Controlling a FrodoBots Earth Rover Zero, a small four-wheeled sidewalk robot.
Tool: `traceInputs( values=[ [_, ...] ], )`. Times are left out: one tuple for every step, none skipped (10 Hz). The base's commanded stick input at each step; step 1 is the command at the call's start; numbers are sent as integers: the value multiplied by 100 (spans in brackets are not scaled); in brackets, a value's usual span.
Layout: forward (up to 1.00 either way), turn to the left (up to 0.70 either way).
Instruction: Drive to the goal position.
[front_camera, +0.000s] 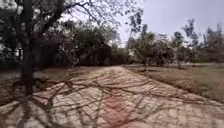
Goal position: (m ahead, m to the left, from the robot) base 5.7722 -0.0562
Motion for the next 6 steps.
traceInputs(
  values=[
    [70,0],
    [70,0],
    [70,0],
    [70,0],
    [70,0],
    [70,0]
  ],
)
